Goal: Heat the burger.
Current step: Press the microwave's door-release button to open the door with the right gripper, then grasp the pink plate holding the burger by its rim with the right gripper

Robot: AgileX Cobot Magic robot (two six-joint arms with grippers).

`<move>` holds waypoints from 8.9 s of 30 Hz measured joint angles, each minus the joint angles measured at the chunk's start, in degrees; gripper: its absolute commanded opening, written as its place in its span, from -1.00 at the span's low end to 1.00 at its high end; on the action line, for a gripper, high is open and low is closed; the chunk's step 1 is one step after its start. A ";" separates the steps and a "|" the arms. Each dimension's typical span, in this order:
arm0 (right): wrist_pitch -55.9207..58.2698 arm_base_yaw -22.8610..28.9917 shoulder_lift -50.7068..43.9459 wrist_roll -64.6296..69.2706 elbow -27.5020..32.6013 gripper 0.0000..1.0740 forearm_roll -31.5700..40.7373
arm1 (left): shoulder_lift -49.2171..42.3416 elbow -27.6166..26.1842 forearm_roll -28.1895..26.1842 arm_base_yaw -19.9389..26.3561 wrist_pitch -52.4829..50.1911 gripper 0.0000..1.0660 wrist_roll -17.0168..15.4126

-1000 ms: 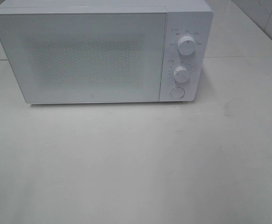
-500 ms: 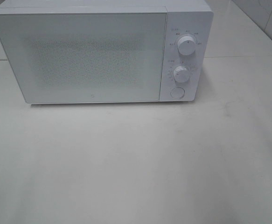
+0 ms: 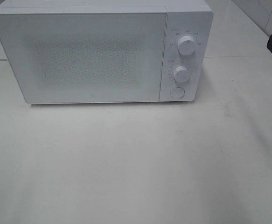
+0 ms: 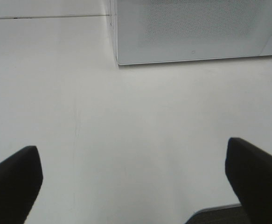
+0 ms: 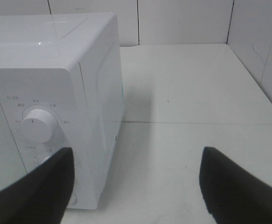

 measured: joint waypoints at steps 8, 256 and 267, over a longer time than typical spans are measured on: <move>-15.30 0.11 11.23 -2.81 4.24 0.36 8.37 | 0.00 0.00 0.00 0.00 0.00 0.88 0.00; 44.69 27.33 33.29 -22.69 -16.56 -0.79 30.54 | 0.00 0.00 0.00 0.00 0.00 0.88 0.00; 63.14 27.33 33.29 -30.14 -22.17 -0.79 17.76 | 0.00 0.00 0.00 0.00 0.00 0.88 0.00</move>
